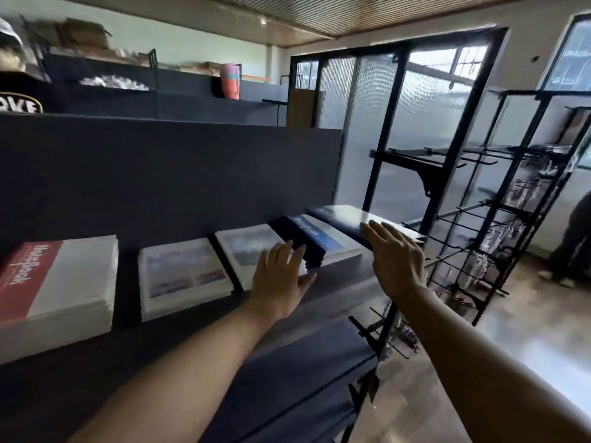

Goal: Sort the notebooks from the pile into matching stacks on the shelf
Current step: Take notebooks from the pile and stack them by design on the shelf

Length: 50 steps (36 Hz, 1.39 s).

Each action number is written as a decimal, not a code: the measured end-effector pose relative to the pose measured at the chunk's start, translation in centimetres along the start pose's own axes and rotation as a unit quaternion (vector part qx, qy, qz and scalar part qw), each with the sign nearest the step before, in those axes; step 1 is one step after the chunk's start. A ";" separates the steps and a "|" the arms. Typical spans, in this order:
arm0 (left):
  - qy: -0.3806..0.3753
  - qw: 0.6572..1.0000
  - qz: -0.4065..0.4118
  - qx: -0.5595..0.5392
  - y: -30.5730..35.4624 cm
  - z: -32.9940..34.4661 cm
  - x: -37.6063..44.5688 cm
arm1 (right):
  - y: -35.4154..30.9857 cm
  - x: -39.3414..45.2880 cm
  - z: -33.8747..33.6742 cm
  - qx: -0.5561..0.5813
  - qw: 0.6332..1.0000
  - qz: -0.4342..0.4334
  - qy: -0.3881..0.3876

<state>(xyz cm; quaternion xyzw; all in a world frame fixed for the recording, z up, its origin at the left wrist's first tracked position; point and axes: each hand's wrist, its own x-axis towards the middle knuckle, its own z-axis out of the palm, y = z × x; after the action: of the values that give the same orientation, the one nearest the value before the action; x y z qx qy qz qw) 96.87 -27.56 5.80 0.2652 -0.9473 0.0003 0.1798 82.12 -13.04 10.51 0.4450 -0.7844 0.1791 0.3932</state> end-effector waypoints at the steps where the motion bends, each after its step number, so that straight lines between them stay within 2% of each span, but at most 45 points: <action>1: 0.006 1.000 0.002 -0.001 0.1 0.3 0.8 | 0.3 0.4 0.7 0.002 1.000 0.000 -0.008; 7: 0.020 0.991 -0.013 -0.130 1.1 1.3 6.4 | 1.0 3.7 5.1 -0.016 0.999 -0.029 -0.039; 12: -0.018 0.942 -0.104 -0.319 1.7 1.8 10.3 | 0.2 6.2 8.6 -0.019 0.996 -0.051 -0.070; 13: -0.023 0.924 -0.132 -0.357 1.9 1.9 11.2 | -0.1 6.3 9.1 -0.023 0.994 -0.052 -0.091; 16: -0.056 0.872 -0.204 -0.441 2.5 3.1 13.4 | -0.2 5.8 10.9 -0.040 0.969 -0.050 -0.237; 18: -0.072 0.853 -0.235 -0.461 2.7 4.1 14.3 | 0.3 5.5 11.6 0.015 0.947 -0.064 -0.315; 21: -0.074 0.827 -0.289 -0.477 2.8 5.4 15.3 | 1.4 6.0 12.2 0.078 0.925 -0.091 -0.361; 24: -0.052 0.816 -0.323 -0.477 3.1 6.1 16.2 | 2.8 6.8 12.8 0.112 0.903 -0.088 -0.405; 27: -0.035 0.809 -0.348 -0.472 3.4 6.3 16.7 | 3.9 7.4 13.2 0.159 0.917 -0.008 -0.367; 30: -0.005 0.803 -0.374 -0.465 3.9 6.7 16.8 | 5.2 7.5 14.0 0.160 0.936 0.139 -0.280; 31: 0.010 0.800 -0.382 -0.464 4.1 6.9 16.8 | 5.8 7.4 14.4 0.163 0.931 0.196 -0.263; 33: 0.030 0.792 -0.402 -0.460 4.6 7.3 17.0 | 6.7 7.2 15.2 0.199 0.897 0.278 -0.279; 37: 0.037 0.779 -0.422 -0.462 6.1 7.3 17.9 | 6.7 6.9 16.3 0.298 0.838 0.318 -0.327; 40: 0.050 0.785 -0.433 -0.440 6.3 7.6 18.7 | 6.4 7.0 17.0 0.327 0.822 0.339 -0.320; 43: 0.011 0.810 -0.418 -0.411 6.0 7.5 18.9 | 7.1 7.4 17.3 0.341 0.816 0.311 -0.349; 46: -0.063 0.869 -0.344 -0.349 5.5 7.2 17.9 | 8.1 7.5 17.5 0.383 0.803 0.300 -0.345; 48: -0.123 0.912 -0.272 -0.283 5.7 6.6 17.1 | 8.4 7.6 17.8 0.375 0.810 0.290 -0.346; 50: -0.182 0.929 -0.228 -0.227 5.8 6.3 16.5 | 8.3 7.8 18.1 0.368 0.817 0.272 -0.352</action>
<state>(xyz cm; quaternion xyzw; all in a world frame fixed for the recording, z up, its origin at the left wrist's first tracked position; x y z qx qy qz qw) 78.70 -31.46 6.12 0.4217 -0.8525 -0.3039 0.0548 64.56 -24.34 5.80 0.3580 -0.8339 0.3854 -0.1673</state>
